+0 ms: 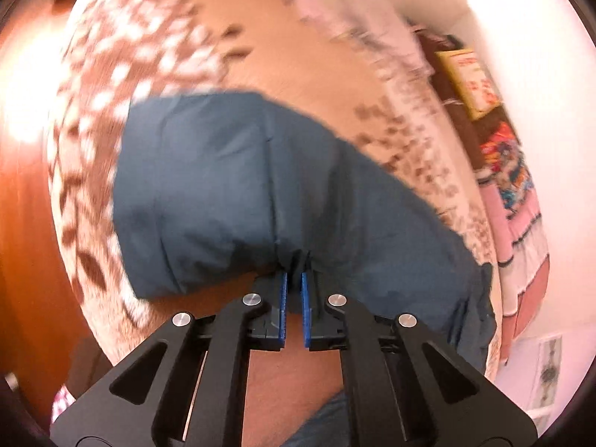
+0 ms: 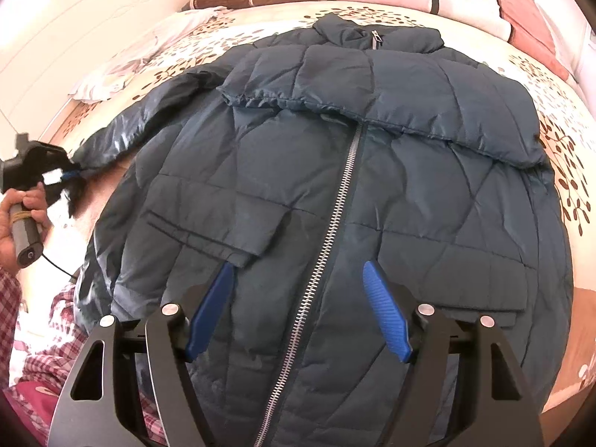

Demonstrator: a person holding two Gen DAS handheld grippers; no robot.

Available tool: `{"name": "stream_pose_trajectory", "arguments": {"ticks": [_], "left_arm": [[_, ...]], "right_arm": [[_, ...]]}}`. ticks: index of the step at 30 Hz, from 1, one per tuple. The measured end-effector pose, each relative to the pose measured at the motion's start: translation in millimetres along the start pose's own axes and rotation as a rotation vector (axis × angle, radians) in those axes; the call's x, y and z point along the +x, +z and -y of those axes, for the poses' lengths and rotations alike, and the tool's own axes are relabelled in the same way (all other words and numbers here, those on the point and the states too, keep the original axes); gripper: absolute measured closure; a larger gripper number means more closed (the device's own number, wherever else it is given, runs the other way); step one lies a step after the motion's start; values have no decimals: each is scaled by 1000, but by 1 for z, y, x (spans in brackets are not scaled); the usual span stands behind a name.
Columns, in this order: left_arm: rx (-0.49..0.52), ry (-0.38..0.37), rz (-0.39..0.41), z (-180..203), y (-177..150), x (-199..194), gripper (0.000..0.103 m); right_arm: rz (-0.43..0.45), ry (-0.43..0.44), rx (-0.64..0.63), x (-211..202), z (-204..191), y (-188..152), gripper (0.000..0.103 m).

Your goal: Fold large clothes

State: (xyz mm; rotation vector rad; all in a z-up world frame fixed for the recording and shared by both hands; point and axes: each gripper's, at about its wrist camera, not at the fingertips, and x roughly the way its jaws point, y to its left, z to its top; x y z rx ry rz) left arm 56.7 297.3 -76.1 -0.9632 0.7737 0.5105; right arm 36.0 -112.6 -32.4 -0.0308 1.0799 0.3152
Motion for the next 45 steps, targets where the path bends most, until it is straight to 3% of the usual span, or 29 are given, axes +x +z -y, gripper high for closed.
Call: {"name": "stream_pose_trajectory", "arguments": {"ticks": [8,12,16,20,24,26,28,30,32,35,40,45], "left_arm": [[431,-168,225,117,-5,-75,98],[632,-265,275,175,-27,-104,98],[842,-372,225,238,-78,-108,98],[1021,-418,120,280,-140,-89,98],[1197,-408,-20,304,-211,-49,98],[1268,-364,-76,306,-241,-24,95],[1306,-296,-131,305,-260,0,93],[1317,-258,-190,301,-270,12,82],[1306,-279,-250,290,-270,10,62],[1302,-330,-240,271,-262,-12,45],[1223,-396,-223,225,-226,-53,44],[1075,-320,-188,180,-181,-56,43]], "right_arm": [[43,-14,59,-9,23,4,32],[82,-30,103,-19,44,5,32],[113,-46,158,-28,70,5,32],[133,-67,216,-35,96,-1,32],[144,-87,279,-41,122,-10,32],[143,-91,301,-42,130,-14,32],[139,-94,318,-42,137,-17,32],[136,-96,323,-41,142,-18,32],[138,-99,317,-41,143,-17,32],[144,-92,291,-38,139,-12,32],[166,-46,203,-34,113,11,31],[204,-29,-3,-19,48,46,24]]}}
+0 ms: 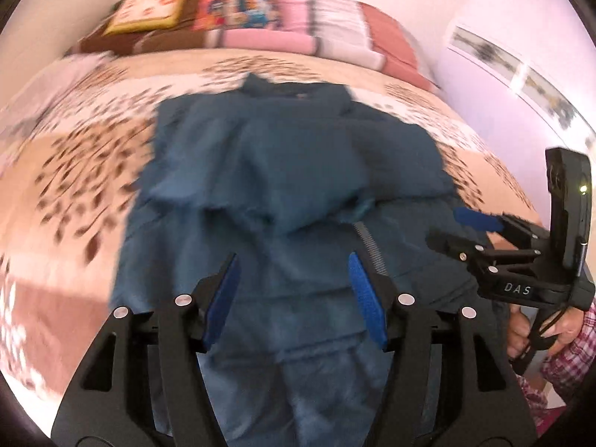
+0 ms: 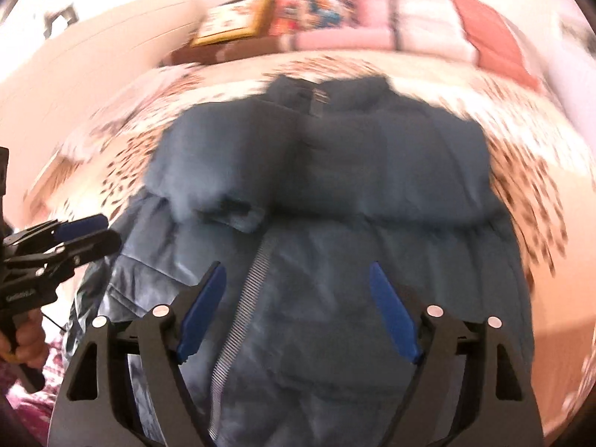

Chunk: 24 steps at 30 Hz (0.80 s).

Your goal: Fold large clothes

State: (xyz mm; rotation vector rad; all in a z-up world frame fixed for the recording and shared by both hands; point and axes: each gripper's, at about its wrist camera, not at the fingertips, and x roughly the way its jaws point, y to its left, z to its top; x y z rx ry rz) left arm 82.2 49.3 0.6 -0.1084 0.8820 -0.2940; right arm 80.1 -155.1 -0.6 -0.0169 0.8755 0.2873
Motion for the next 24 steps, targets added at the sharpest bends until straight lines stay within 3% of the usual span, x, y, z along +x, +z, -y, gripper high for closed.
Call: {"name": "stream_pose_trajectory", "arguments": {"ticks": [7,10,12,13,14,15,17,24], "left_arm": [[-108,32,12,-39,-13,-12,43],[-117,32,20,-45,-15,-14,43],[-127,26,24,-49,-16,-16,43],[-134,22,25,-51,-16,-16,43],[-138,21,27,-53,-17,-17,43],[-140,20,30,-54,-18,-18,43],[-141,18,31,-56,-18,-18,43],[-131,15,10,-47,-15,-7,43]], "right_arm": [[16,-7,-323,48,-96,28,21],[16,-65,-391,74,-119,33,20],[2,-154,-425,99,-125,36,21],[-1,-182,-438,107,-125,37,31],[2,-214,-448,112,-122,37,57],[-7,-215,-436,114,-115,40,65],[-12,-130,-355,104,-98,45,86],[100,-80,-110,41,-24,64,93]]}}
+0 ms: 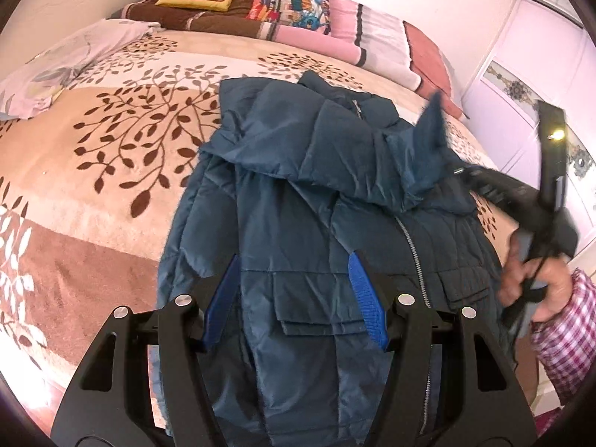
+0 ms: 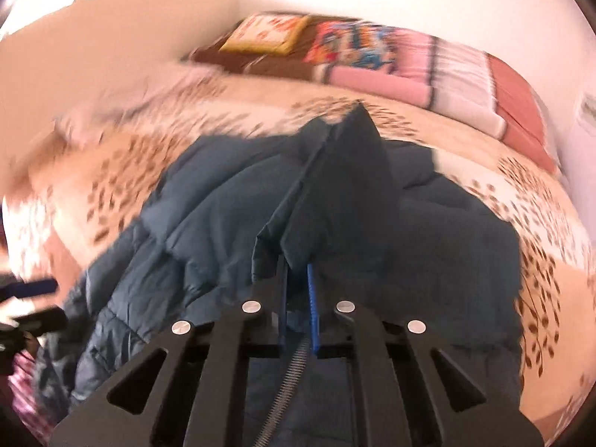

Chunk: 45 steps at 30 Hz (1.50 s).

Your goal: Fold large clothes

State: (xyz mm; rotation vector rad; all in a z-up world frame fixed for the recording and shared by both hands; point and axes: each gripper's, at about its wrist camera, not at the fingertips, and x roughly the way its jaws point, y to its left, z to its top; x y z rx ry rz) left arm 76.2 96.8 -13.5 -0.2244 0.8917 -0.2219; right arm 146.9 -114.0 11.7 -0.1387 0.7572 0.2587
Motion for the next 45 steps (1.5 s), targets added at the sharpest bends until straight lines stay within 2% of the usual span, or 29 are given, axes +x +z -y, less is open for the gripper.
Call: {"name": "stream_pose_trajectory", "arguments": {"ticks": [4,7,10,12,14,15,17,19,24,25,26,27,29,31,34,36,41,45], "left_arm": [[22,0,-14,9,1,6,43],[34,-5,-28,17,1,10,43],[57,-4,-36,25,0,13,43],[64,-2,-40,29,0,14,43],[66,0,-46,31,0,15,43],[66,1,-47,31,0,16,43],[69,3,-52,32,-1,17,43],[69,5,-56,33,-1,18,43],[76,5,-57,36,-3,17,43],[78,7,-58,36,-3,17,43],[78,9,-58,36,-3,17,43],[76,11,-58,35,-3,17,43],[69,12,-57,33,-3,17,43],[66,17,-56,32,-3,17,43],[61,21,-58,30,-4,17,43],[56,21,-60,29,-4,18,43],[66,27,-59,32,-4,18,43],[65,44,-56,29,-5,14,43]], "right_arm": [[7,-52,179,-18,63,-8,93],[-52,-133,299,-14,108,-28,93],[-112,-150,416,-10,140,-49,92],[-114,-131,481,-13,153,-61,81],[-91,-121,545,-22,163,-73,40],[-74,-122,563,-26,164,-77,37],[-50,-63,601,-31,165,-83,37],[-55,7,618,-28,160,-84,36],[-93,83,633,-6,141,-78,37],[-104,80,628,0,137,-76,39],[-116,71,619,6,134,-74,52],[-130,65,614,12,135,-73,58],[-154,53,612,20,134,-72,82],[-144,61,608,20,136,-71,91],[-101,47,591,10,139,-66,97],[-84,29,597,6,145,-65,97],[-157,-7,561,22,146,-66,97],[-154,3,553,16,143,-65,97]]}}
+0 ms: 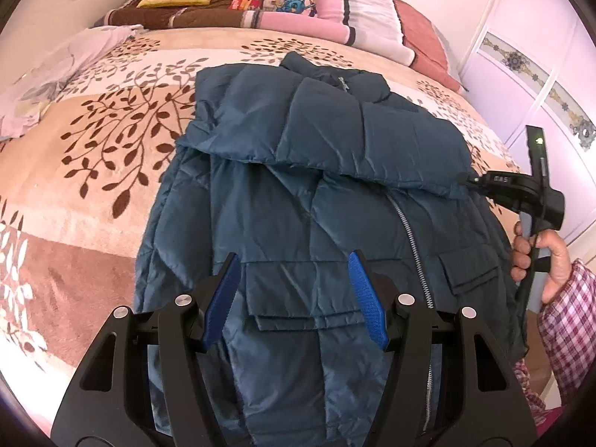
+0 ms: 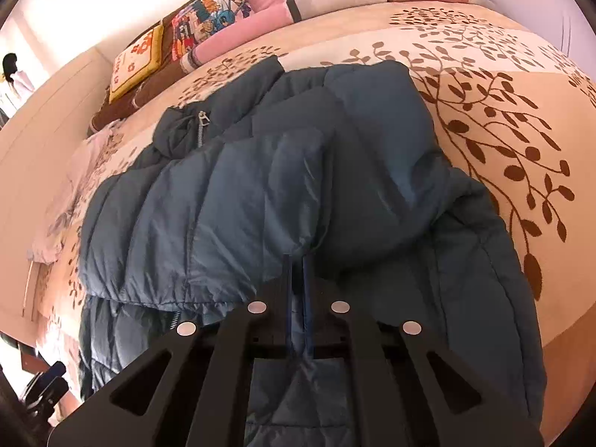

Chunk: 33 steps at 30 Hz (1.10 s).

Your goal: Fold large clothes

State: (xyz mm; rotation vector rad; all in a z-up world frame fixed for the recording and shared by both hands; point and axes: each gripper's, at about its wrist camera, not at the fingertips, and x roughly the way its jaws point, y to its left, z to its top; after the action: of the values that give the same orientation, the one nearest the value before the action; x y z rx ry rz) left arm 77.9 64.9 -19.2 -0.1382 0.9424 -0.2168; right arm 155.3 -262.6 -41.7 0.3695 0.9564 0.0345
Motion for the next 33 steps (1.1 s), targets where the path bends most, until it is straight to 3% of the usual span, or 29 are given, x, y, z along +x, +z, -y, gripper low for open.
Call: {"name": "stream_pose_trajectory", "arguments": {"ticks": [15,16,17,18,20,33], "left_arm": [[-28,25,13,-10,-29,-20,43],[-32,23,18,-11,-30,-22,43],[-37,21,24,-11,-32,-24,43],[-41,18,32,-12,-33,-28,43],[-40,15,42,-10,-36,-32,43],[-31,23,64,-12,-56,-53,42]], "right_arm": [[-28,26,-44,-67,9,-52,96],[-33,41,-32,-71,12,-58,78],[-34,45,-19,-76,14,-62,44],[-25,44,-11,-80,14,-65,33],[5,42,-12,-92,13,-71,31],[1,5,-88,-124,7,-102,31]]}}
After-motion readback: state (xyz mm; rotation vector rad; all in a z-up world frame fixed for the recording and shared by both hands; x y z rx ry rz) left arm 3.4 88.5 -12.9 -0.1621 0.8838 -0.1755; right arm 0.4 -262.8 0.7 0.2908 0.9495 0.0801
